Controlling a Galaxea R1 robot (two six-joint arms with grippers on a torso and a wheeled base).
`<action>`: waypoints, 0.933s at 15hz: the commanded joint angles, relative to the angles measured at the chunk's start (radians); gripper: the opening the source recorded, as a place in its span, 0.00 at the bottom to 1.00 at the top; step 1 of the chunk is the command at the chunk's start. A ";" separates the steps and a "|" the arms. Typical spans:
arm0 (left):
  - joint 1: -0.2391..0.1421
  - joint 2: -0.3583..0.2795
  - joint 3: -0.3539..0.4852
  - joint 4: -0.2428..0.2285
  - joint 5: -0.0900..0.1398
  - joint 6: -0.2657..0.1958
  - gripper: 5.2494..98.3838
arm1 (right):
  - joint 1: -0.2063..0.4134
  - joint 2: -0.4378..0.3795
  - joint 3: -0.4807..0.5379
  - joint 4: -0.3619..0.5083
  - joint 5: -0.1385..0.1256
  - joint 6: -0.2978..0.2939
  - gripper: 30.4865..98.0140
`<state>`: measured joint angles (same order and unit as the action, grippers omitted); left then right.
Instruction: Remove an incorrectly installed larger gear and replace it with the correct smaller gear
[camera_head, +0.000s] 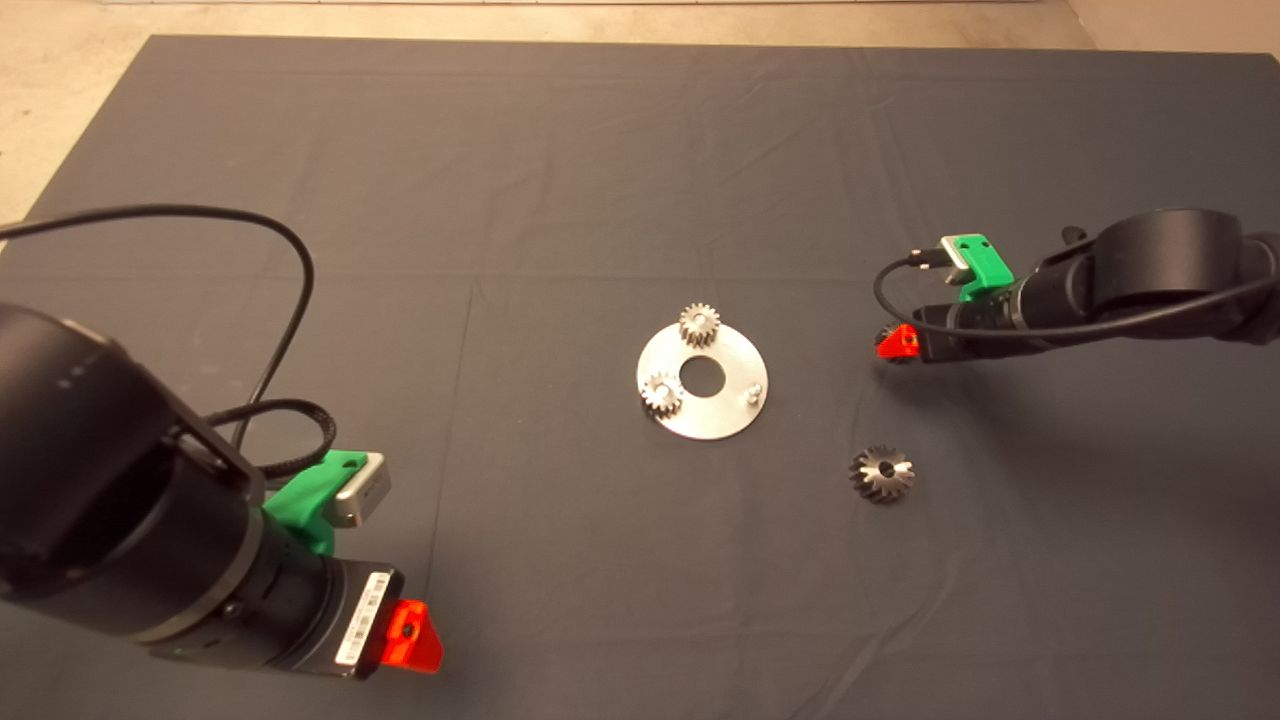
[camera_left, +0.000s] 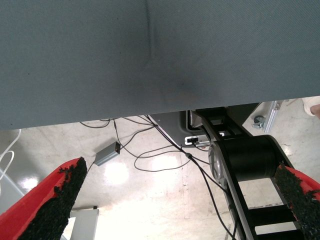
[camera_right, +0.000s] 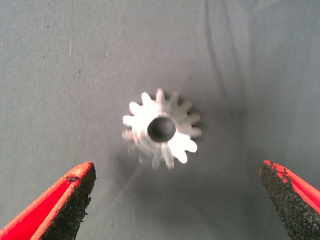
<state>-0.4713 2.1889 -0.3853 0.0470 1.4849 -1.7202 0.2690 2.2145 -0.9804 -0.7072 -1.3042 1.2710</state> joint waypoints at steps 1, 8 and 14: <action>-0.007 -0.002 0.014 -0.007 0.006 -0.007 0.99 | 0.015 0.001 -0.015 -0.026 0.002 -0.005 0.85; -0.007 -0.002 0.014 -0.007 0.006 -0.007 0.99 | 0.006 0.001 -0.018 -0.026 0.003 -0.005 0.85; -0.007 -0.002 0.014 -0.007 0.006 -0.007 0.99 | 0.006 0.009 -0.047 -0.024 0.037 -0.007 0.85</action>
<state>-0.4713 2.1885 -0.3853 0.0470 1.4851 -1.7202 0.2636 2.2168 -1.0262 -0.7072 -1.2723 1.2685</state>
